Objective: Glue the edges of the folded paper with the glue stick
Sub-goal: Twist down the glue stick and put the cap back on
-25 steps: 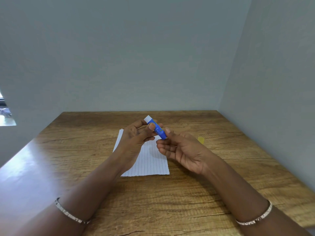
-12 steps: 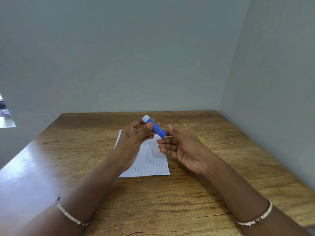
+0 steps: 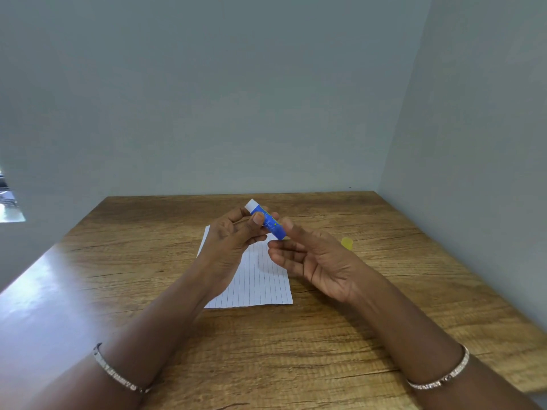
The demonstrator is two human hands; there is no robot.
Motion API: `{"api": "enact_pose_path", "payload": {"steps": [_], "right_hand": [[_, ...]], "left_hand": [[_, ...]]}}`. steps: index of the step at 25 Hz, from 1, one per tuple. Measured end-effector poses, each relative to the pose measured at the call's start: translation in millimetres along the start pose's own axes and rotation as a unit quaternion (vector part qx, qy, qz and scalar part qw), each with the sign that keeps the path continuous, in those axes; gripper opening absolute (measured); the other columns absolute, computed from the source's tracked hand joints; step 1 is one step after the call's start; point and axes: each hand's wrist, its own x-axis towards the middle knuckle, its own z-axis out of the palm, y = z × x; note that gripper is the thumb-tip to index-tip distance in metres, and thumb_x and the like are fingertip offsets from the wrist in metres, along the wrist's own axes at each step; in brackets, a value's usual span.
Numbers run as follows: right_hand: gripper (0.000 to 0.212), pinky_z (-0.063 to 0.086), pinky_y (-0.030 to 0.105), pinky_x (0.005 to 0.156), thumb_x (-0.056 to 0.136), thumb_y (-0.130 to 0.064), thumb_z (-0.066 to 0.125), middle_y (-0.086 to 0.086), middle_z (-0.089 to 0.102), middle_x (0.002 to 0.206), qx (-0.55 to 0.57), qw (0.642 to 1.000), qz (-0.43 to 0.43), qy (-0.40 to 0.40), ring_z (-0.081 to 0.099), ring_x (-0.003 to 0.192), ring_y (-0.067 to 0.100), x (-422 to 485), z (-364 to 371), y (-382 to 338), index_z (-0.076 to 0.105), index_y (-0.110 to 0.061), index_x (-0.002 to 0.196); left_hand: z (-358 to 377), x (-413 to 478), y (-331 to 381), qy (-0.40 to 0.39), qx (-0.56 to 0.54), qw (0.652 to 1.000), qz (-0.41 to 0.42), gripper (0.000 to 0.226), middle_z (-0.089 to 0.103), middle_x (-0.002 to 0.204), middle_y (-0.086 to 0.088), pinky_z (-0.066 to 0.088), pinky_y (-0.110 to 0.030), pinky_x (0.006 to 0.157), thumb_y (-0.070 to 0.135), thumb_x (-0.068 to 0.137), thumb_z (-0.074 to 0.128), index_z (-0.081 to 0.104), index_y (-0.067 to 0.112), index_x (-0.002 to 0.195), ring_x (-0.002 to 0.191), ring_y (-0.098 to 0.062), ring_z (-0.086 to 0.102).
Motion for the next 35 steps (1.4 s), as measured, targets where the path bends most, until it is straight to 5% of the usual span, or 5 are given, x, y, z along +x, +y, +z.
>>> {"api": "enact_pose_path", "payload": {"steps": [8, 13, 21, 27, 35], "right_hand": [[0.024, 0.06, 0.026, 0.078, 0.076, 0.008, 0.079, 0.01, 0.072, 0.089, -0.038, 0.996, -0.074, 0.031, 0.073, 0.08, 0.017, 4.4, -5.4, 2.4, 0.063, -0.008, 0.084], [0.035, 0.063, 0.029, 0.075, 0.089, -0.029, 0.074, 0.012, 0.075, 0.087, -0.019, 0.999, 0.003, 0.032, 0.073, 0.075, 0.018, 2.7, -1.1, 0.2, 0.072, -0.001, 0.11], [0.03, 0.058, 0.025, 0.074, 0.074, 0.002, 0.081, 0.013, 0.073, 0.095, -0.03, 0.997, -0.052, 0.04, 0.071, 0.074, 0.014, 3.5, -5.3, 0.1, 0.068, -0.002, 0.101], [0.041, 0.062, 0.024, 0.073, 0.094, -0.032, 0.066, 0.02, 0.077, 0.1, -0.044, 0.999, 0.031, -0.002, 0.076, 0.083, 0.02, -0.5, 0.0, -1.8, 0.07, 0.003, 0.116], [0.029, 0.052, 0.021, 0.061, 0.077, -0.001, 0.081, 0.008, 0.071, 0.088, -0.074, 0.996, -0.036, 0.026, 0.064, 0.071, 0.011, 2.7, -3.2, 2.8, 0.067, -0.007, 0.101]], "left_hand": [[2.7, -2.3, -2.8, -0.005, 0.011, 1.0, -0.004, 0.03, 0.074, 0.112, -0.021, 0.052, -0.036, 0.101, 0.025, 0.088, 0.064, 0.067, 0.007, 0.111, 0.104, -0.029, 0.069], [1.8, -1.9, 1.4, 0.003, 0.015, 1.0, -0.005, 0.03, 0.077, 0.103, -0.008, 0.052, -0.029, 0.091, 0.027, 0.085, 0.064, 0.068, 0.01, 0.11, 0.09, -0.013, 0.07], [2.2, -2.1, 0.8, -0.005, 0.025, 1.0, -0.007, 0.031, 0.073, 0.113, -0.021, 0.051, -0.037, 0.1, 0.027, 0.087, 0.065, 0.067, 0.008, 0.111, 0.104, -0.027, 0.067], [0.0, -1.8, 1.4, 0.001, 0.013, 1.0, -0.005, 0.029, 0.076, 0.107, -0.013, 0.052, -0.031, 0.094, 0.027, 0.085, 0.066, 0.069, 0.009, 0.108, 0.097, -0.021, 0.07], [4.0, -1.3, -2.1, 0.003, 0.043, 0.999, -0.004, 0.035, 0.076, 0.11, -0.015, 0.049, -0.038, 0.104, 0.03, 0.087, 0.065, 0.067, 0.006, 0.112, 0.109, -0.032, 0.069]]}}
